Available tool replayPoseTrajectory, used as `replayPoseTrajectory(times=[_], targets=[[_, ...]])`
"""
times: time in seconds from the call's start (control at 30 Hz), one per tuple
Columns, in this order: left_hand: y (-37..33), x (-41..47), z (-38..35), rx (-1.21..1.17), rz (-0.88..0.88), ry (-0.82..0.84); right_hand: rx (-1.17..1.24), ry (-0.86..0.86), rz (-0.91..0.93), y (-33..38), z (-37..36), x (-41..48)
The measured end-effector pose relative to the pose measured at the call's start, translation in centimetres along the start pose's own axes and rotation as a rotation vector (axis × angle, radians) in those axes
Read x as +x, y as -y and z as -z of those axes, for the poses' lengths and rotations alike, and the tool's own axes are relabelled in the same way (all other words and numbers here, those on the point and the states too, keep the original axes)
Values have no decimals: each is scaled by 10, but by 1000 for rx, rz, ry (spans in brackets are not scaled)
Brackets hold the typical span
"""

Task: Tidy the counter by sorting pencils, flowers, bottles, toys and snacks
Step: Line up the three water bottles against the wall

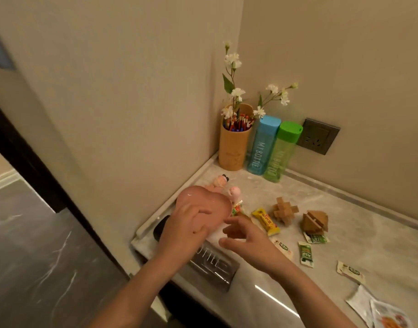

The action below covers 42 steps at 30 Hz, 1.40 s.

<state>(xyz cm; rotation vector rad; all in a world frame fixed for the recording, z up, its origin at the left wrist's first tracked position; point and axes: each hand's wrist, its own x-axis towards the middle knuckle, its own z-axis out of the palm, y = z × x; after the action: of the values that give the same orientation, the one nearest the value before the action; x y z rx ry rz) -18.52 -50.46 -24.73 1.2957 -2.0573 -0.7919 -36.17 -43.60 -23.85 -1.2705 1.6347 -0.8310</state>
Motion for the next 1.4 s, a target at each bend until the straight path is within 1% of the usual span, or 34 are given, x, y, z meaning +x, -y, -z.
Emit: replayPoseTrajectory(times=[0.07, 0.13, 0.2, 0.23, 0.37, 0.47, 0.53, 0.7, 0.83, 0.97, 1.07, 1.17, 1.23, 1.3, 1.4], targets=[[3, -15, 2, 52, 29, -79, -102, 92, 3, -1, -8, 0], [7, -29, 0, 121, 108, -119, -176, 144, -3, -5, -16, -1], [12, -43, -5, 155, 194, -145, -190, 170, -21, -8, -22, -3], [14, -49, -9, 131, 244, -155, -185, 188, -32, -11, -24, -4], [13, -63, -25, -215, 476, -211, -213, 210, -13, -15, -26, -8], [9, -64, -34, -401, 605, -280, -169, 209, 19, -14, -26, -12], [7, -64, -38, -496, 654, -290, -129, 220, 9, -14, -27, -13], [-5, -66, -38, -726, 706, -340, -43, 267, -48, -19, -26, -15], [-9, -67, -31, -804, 766, -286, 108, 308, -79, -27, -21, -17], [-17, -62, -23, -852, 761, -290, 173, 322, -43, -25, -10, -16], [-28, -55, -19, -860, 680, -311, 196, 331, -7, -13, 1, -12], [-40, -42, -15, -872, 574, -285, 191, 344, 34, 0, 15, -9], [-48, -30, -14, -875, 502, -243, 192, 313, 67, 7, 25, -5], [-57, -15, -14, -877, 446, -189, 247, 276, 92, 13, 35, 1], [-70, 15, -17, -844, 390, -148, 287, 201, 115, 19, 54, 10]])
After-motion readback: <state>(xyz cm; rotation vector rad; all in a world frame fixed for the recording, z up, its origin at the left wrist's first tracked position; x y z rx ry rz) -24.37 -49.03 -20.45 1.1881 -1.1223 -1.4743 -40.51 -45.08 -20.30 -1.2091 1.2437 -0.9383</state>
